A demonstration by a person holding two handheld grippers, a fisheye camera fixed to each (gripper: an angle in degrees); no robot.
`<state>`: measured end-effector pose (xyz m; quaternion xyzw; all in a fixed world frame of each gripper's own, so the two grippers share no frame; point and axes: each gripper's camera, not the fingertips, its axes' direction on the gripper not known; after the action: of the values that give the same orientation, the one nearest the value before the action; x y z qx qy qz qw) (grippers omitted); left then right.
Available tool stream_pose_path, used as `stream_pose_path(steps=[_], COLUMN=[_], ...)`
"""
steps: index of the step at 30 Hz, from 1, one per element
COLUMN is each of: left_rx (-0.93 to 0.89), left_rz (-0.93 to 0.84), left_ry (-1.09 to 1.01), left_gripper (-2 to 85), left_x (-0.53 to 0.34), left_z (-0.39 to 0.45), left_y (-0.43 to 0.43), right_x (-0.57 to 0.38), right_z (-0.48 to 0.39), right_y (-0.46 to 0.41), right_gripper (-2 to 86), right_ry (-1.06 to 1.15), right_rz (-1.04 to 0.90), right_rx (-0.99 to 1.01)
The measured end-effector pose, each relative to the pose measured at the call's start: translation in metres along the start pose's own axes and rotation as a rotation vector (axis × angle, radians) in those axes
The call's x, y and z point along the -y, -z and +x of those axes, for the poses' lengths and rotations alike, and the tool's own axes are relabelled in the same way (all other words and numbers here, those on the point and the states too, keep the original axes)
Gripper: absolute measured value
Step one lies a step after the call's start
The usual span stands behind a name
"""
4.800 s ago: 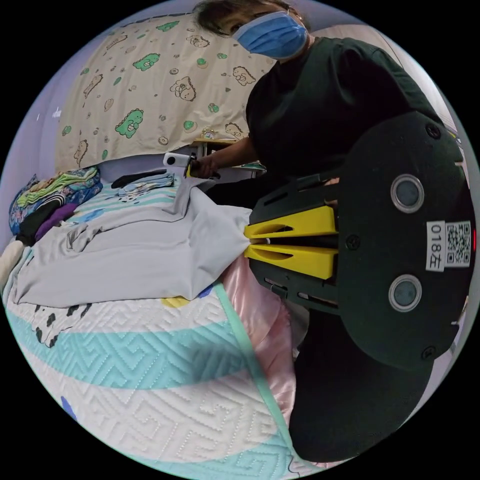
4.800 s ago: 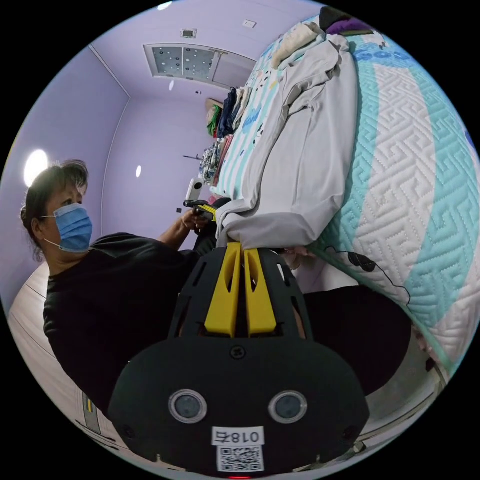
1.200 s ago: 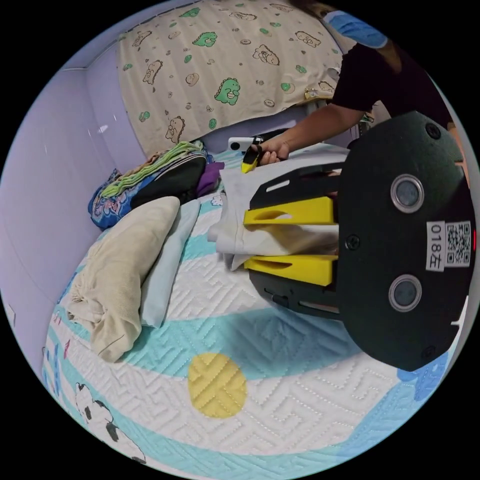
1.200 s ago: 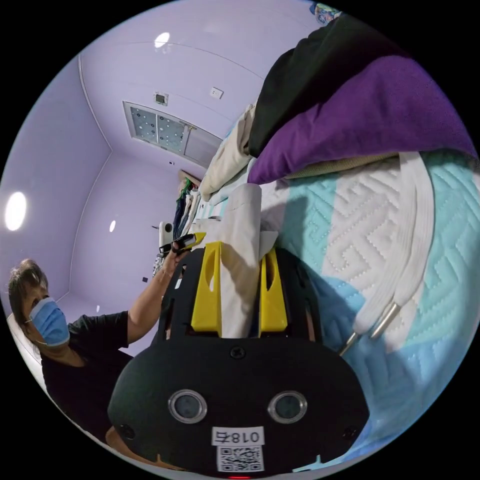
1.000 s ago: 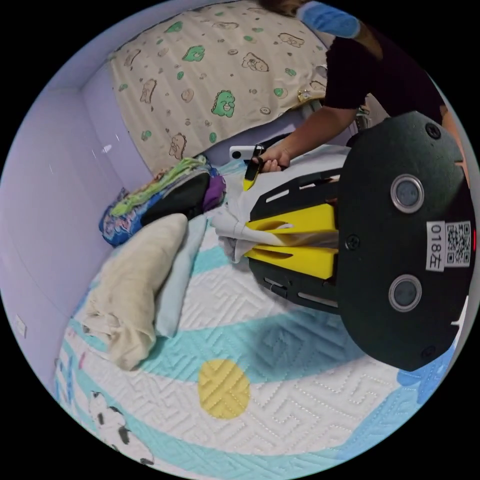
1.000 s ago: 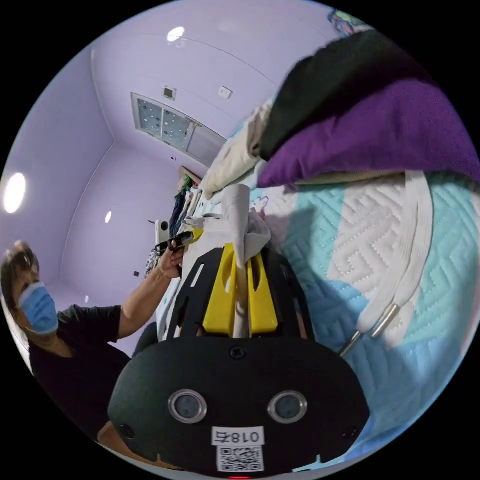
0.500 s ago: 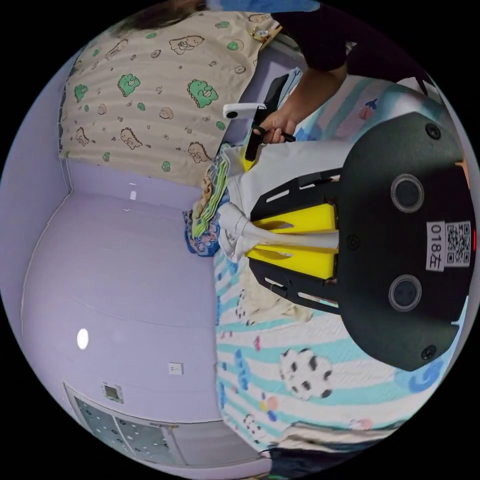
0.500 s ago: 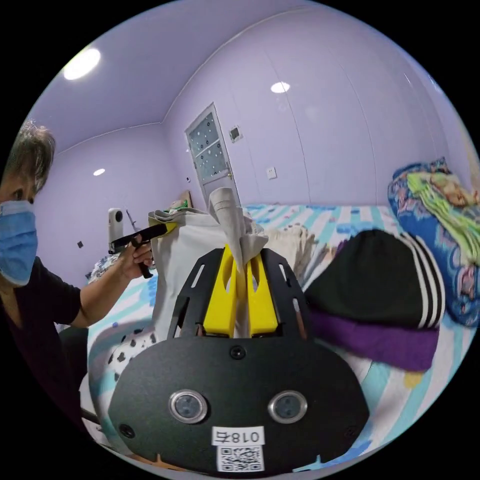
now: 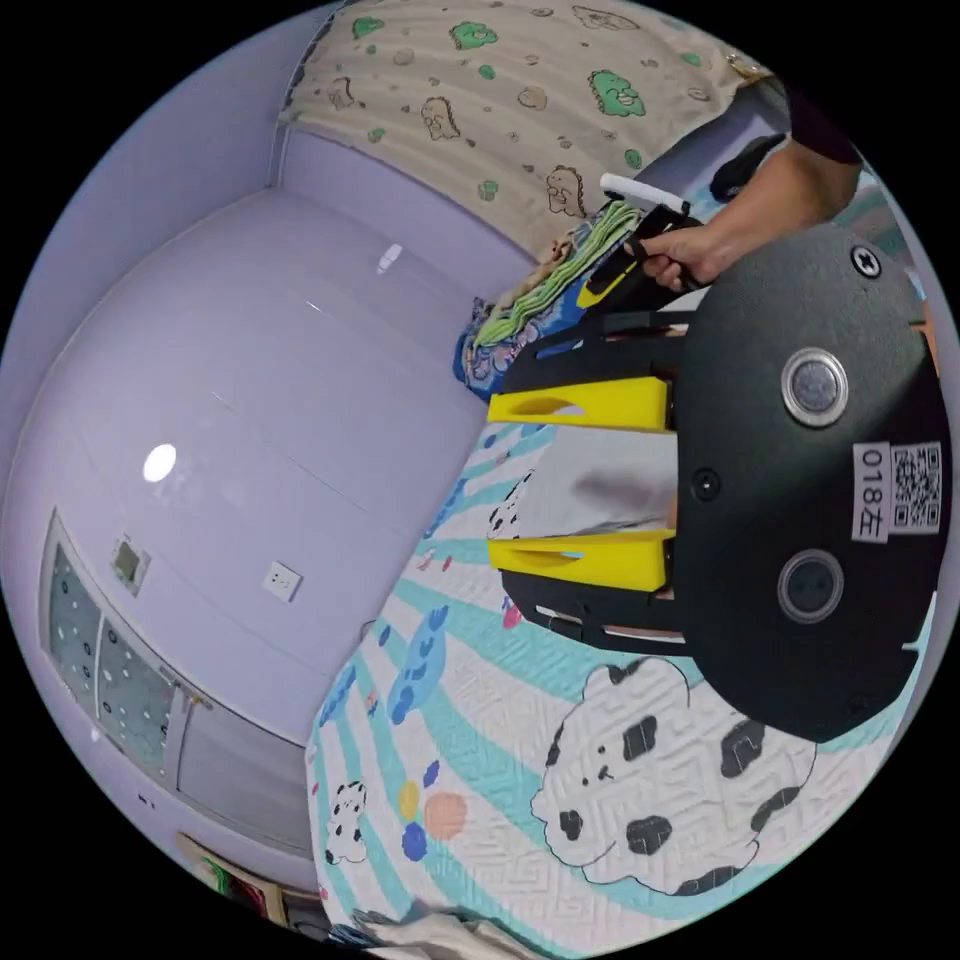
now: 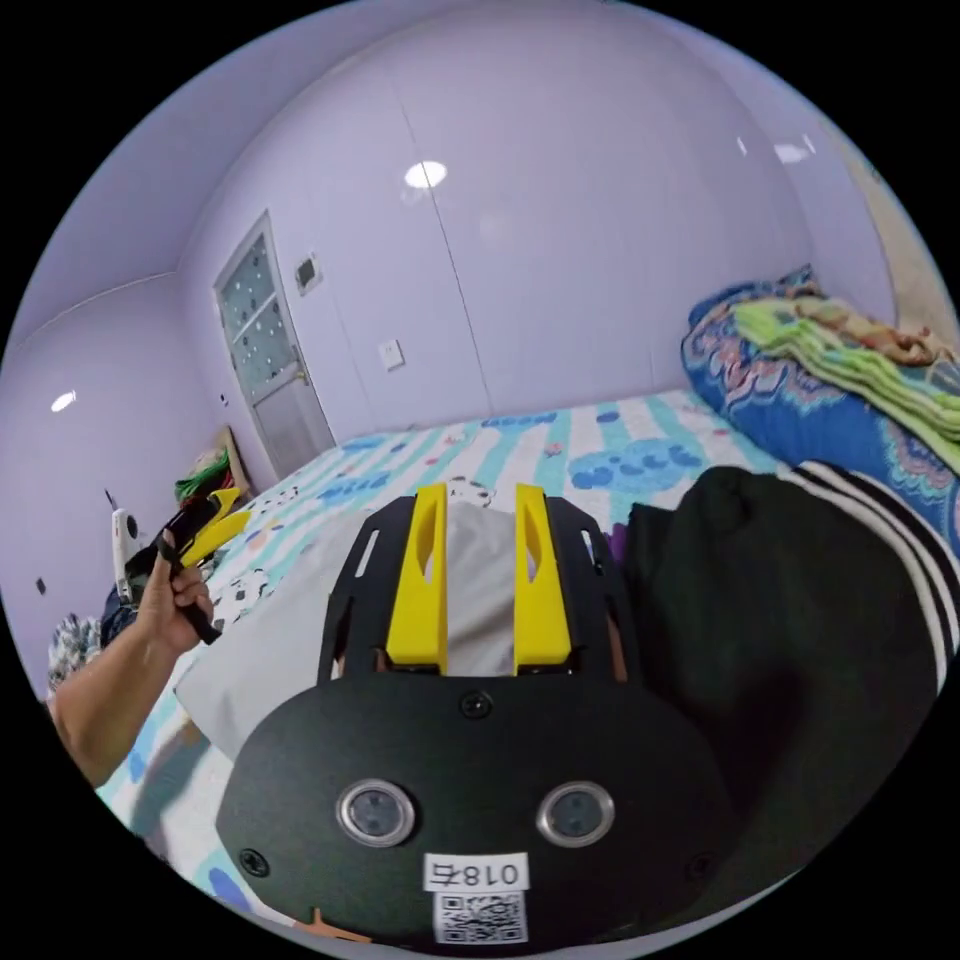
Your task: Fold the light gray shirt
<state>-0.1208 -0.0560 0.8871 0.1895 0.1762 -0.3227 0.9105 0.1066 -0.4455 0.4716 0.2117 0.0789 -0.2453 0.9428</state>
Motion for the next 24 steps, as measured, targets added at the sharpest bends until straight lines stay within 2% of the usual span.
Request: stream_pose_path(steps=[3,8,9,11,14,16,17,19,21,22,24], left_rx=[-0.061,-0.212,-0.279,-0.377,-0.432,-0.408,-0.362,-0.256,-0.190,-0.214,-0.416], left_rz=[-0.043,-0.196,-0.203,-0.176,-0.095,-0.084,-0.070,-0.049,-0.056,-0.063,-0.093], left_ry=[-0.073,-0.171,-0.170,-0.216,-0.362,-0.435,-0.498,-0.604,-0.666,-0.657,-0.573], left_gripper=[13.8,12.5,12.1,11.1,10.6,10.8,10.9,11.0,12.1,12.6,13.7], left_x=[-0.006,-0.010,-0.015,-0.025,-0.052,-0.071,-0.088,-0.119,-0.157,-0.164,-0.186], left_z=[-0.004,0.014,0.019,0.036,0.080,0.111,0.134,0.169,0.209,0.217,0.244], left_y=[0.043,0.094,0.114,0.157,0.254,0.311,0.349,0.400,0.445,0.454,0.475], right_x=[-0.012,-0.049,-0.061,-0.082,-0.113,-0.141,-0.149,-0.177,-0.194,-0.202,-0.209], right_z=[-0.024,-0.071,-0.078,-0.088,-0.116,-0.142,-0.148,-0.164,-0.168,-0.165,-0.154], right_y=[0.063,0.109,0.128,0.176,0.268,0.345,0.364,0.432,0.474,0.500,0.539], right_gripper=[8.5,6.9,6.2,4.2,3.8,4.3,4.4,5.4,6.8,7.3,7.1], right_ry=[0.097,0.245,0.244,0.231,0.344,0.461,0.490,0.571,0.601,0.579,0.487], right_rz=[0.040,-0.181,-0.185,-0.069,0.055,0.111,0.129,0.167,0.146,0.111,0.075], right_rx=[0.079,0.156,0.184,0.175,0.070,-0.119,-0.178,-0.432,-0.541,-0.552,-0.523])
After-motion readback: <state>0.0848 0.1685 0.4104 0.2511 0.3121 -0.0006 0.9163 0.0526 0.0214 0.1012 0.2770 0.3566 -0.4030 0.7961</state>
